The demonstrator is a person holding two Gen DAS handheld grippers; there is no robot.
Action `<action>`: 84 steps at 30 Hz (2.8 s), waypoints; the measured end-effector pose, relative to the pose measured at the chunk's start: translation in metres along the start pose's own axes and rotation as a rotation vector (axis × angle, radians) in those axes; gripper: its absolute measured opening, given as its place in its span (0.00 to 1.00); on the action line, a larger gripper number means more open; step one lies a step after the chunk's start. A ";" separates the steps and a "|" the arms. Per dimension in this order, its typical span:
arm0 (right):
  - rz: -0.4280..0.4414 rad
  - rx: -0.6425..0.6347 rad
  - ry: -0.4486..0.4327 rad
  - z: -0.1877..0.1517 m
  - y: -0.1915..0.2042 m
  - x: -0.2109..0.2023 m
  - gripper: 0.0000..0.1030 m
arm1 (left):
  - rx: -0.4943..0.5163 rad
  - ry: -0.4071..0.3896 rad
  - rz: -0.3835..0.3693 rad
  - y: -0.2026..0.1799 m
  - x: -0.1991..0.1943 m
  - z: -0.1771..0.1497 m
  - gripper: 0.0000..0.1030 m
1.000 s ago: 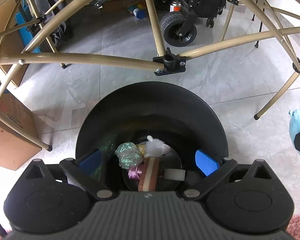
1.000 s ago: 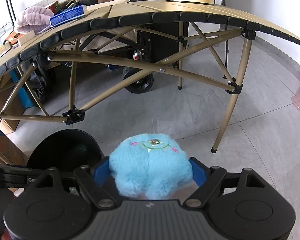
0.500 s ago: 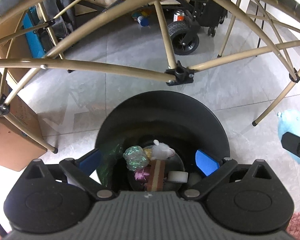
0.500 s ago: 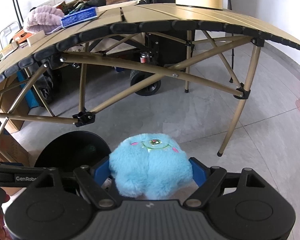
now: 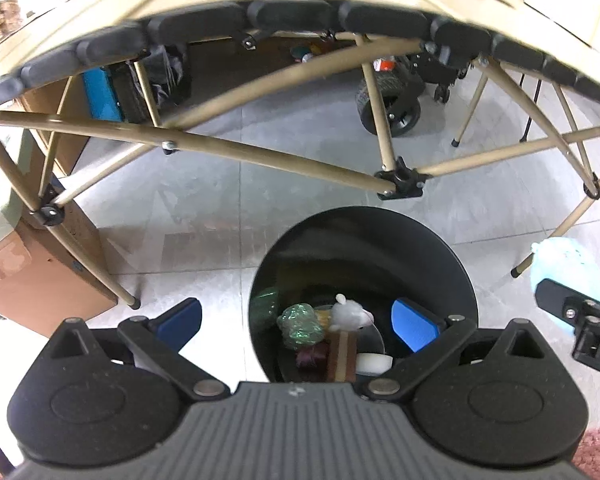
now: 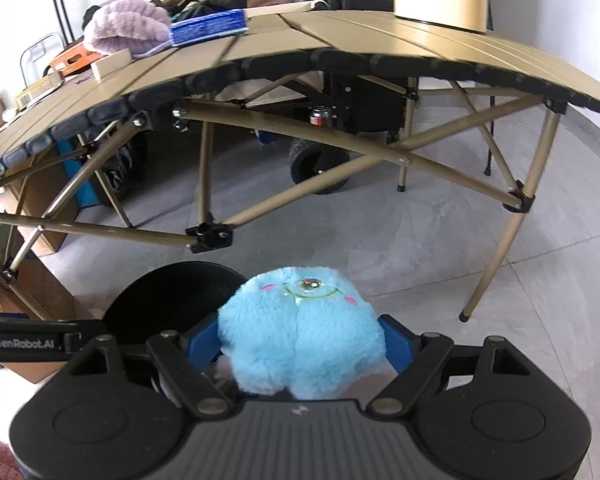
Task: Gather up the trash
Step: 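Lower the blue plush into the bin and open the right tool, then raise both open tools from the bin back toward the table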
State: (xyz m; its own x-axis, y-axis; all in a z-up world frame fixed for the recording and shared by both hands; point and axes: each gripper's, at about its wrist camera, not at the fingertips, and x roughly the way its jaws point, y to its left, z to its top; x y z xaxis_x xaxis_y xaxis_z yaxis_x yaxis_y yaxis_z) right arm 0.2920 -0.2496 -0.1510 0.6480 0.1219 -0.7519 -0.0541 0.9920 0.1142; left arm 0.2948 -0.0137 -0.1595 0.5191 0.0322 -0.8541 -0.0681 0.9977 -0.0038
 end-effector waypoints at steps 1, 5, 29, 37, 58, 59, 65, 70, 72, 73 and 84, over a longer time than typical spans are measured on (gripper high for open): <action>0.003 -0.008 -0.002 0.001 0.003 0.000 0.80 | -0.006 -0.003 0.004 0.004 -0.002 0.000 1.00; 0.016 -0.035 -0.004 0.003 0.016 0.002 0.80 | -0.039 -0.017 0.019 0.019 -0.011 -0.001 1.00; 0.096 -0.109 0.123 -0.004 0.092 0.057 0.80 | -0.173 -0.032 0.145 0.103 -0.038 -0.006 1.00; 0.082 -0.088 0.173 -0.011 0.102 0.075 0.80 | -0.191 -0.016 0.164 0.118 -0.035 -0.007 1.00; 0.112 -0.080 0.169 -0.011 0.107 0.080 1.00 | -0.191 0.026 0.174 0.117 -0.021 -0.007 1.00; 0.115 -0.076 0.171 -0.012 0.107 0.080 1.00 | -0.190 0.026 0.174 0.116 -0.021 -0.007 1.00; 0.127 -0.059 0.174 -0.012 0.105 0.080 1.00 | -0.186 0.028 0.173 0.115 -0.020 -0.007 1.00; 0.125 -0.060 0.169 -0.012 0.105 0.078 1.00 | -0.185 0.027 0.171 0.115 -0.020 -0.007 1.00; 0.125 -0.059 0.168 -0.012 0.105 0.078 1.00 | -0.183 0.026 0.169 0.113 -0.019 -0.007 1.00; 0.126 -0.059 0.167 -0.012 0.104 0.078 1.00 | -0.182 0.026 0.168 0.113 -0.019 -0.007 1.00; 0.131 -0.086 0.137 -0.006 0.101 0.059 1.00 | -0.171 -0.016 0.140 0.107 -0.031 -0.005 1.00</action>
State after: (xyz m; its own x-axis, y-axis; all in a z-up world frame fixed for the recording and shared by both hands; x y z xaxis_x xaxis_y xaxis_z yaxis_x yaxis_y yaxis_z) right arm 0.3204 -0.1425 -0.1880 0.5222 0.2477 -0.8161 -0.1994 0.9658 0.1656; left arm 0.2673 0.0913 -0.1361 0.5081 0.1723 -0.8439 -0.2833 0.9587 0.0252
